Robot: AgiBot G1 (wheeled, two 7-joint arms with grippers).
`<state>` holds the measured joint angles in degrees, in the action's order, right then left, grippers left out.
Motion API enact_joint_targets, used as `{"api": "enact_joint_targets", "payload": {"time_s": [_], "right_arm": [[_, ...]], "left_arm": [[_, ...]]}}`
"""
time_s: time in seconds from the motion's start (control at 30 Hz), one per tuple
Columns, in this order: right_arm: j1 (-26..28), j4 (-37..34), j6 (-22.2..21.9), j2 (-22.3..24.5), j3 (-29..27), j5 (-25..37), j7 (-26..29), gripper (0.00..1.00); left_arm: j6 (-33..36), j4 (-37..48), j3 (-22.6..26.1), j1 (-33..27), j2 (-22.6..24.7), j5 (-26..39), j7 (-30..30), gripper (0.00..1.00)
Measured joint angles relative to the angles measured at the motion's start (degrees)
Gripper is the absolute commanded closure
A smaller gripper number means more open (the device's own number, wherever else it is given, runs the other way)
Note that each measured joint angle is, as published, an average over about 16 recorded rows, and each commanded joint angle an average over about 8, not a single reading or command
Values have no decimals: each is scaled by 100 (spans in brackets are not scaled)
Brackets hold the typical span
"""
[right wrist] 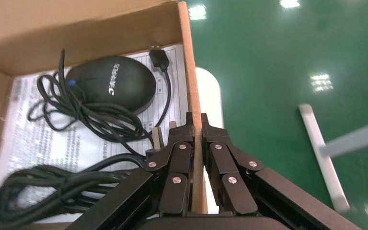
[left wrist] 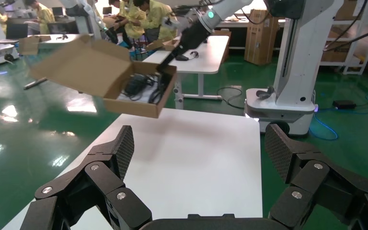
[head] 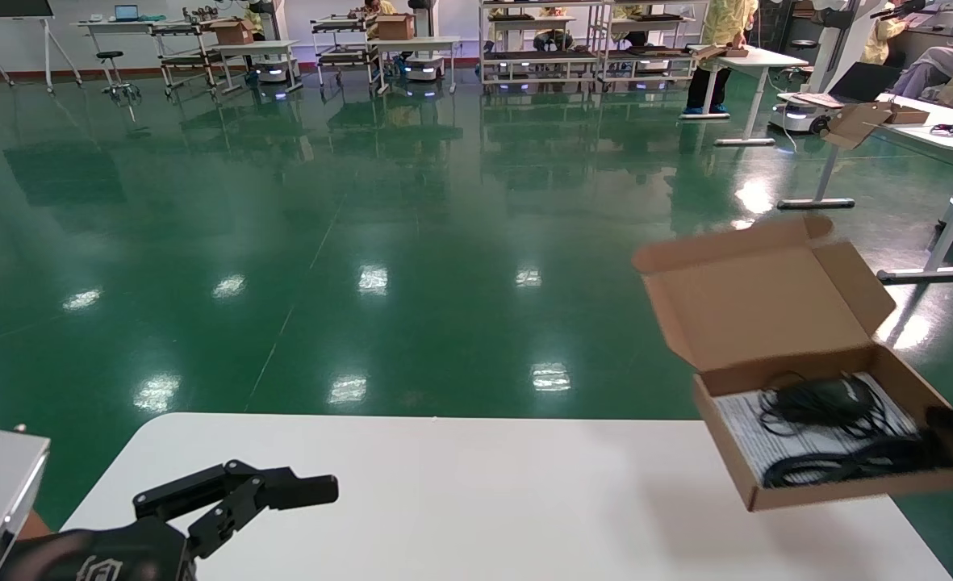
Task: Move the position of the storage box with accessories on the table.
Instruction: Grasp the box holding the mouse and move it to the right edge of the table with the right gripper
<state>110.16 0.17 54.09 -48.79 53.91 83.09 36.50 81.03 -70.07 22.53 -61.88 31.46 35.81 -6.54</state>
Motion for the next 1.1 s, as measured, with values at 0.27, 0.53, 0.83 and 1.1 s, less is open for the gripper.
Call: {"api": "enact_joint_targets", "payload": {"time_s": [0.27,0.53,0.83,1.1], "right_arm": [[-510,-103,-437,91,-94,-134,-151,100],[-985,-112,-942,47,-202,-289,-238,100],[-1335,-74,-1327,-20,-302,-432,-297,100],[-1530,-36,-1393,-58,-359,-514,-340,100]], "left_arm": [[0,0,0,0,0,0,0,0],[0,0,0,0,0,0,0,0],[0,0,0,0,0,0,0,0],[0,0,0,0,0,0,0,0]]}}
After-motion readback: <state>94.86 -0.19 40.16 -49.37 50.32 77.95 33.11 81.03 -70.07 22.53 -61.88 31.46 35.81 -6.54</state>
